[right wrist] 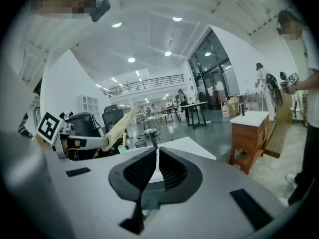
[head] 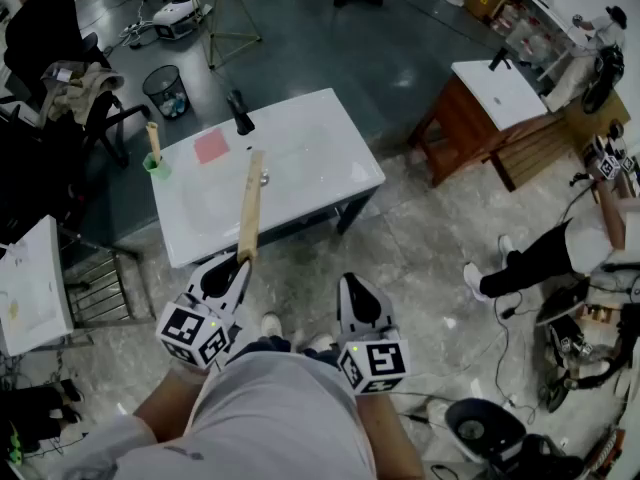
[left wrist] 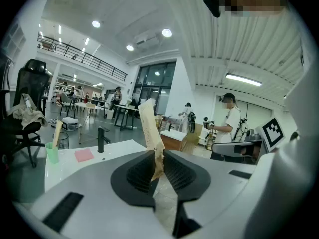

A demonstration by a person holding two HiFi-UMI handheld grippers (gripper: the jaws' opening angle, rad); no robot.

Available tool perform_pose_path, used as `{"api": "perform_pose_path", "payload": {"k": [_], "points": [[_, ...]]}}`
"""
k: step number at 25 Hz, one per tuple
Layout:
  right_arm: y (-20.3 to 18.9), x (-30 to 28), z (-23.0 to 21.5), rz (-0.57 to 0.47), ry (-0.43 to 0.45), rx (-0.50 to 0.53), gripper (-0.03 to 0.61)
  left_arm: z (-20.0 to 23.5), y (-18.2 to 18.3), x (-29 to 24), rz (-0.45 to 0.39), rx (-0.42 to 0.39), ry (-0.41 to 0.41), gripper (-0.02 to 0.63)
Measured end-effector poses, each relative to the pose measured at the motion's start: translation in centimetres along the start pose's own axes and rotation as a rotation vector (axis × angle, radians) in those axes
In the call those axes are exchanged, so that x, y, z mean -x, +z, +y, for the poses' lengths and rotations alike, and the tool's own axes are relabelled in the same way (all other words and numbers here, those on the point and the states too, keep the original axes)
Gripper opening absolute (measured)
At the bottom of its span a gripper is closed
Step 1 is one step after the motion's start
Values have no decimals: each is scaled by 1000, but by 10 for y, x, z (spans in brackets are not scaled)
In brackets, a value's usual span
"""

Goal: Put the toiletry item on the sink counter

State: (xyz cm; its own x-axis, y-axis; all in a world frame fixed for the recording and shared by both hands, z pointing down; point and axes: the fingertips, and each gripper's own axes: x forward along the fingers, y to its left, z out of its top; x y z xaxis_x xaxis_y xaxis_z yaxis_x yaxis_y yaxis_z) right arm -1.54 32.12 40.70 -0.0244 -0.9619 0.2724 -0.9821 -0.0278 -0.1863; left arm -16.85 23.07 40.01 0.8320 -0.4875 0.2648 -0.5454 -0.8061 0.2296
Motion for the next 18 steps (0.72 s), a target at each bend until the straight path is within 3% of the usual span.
{"api": "perform_pose_path", "payload": {"k": [18], "points": [[9,-46,37,-8,-37,-22,32,52,0,5,27,41,-66,64]]}}
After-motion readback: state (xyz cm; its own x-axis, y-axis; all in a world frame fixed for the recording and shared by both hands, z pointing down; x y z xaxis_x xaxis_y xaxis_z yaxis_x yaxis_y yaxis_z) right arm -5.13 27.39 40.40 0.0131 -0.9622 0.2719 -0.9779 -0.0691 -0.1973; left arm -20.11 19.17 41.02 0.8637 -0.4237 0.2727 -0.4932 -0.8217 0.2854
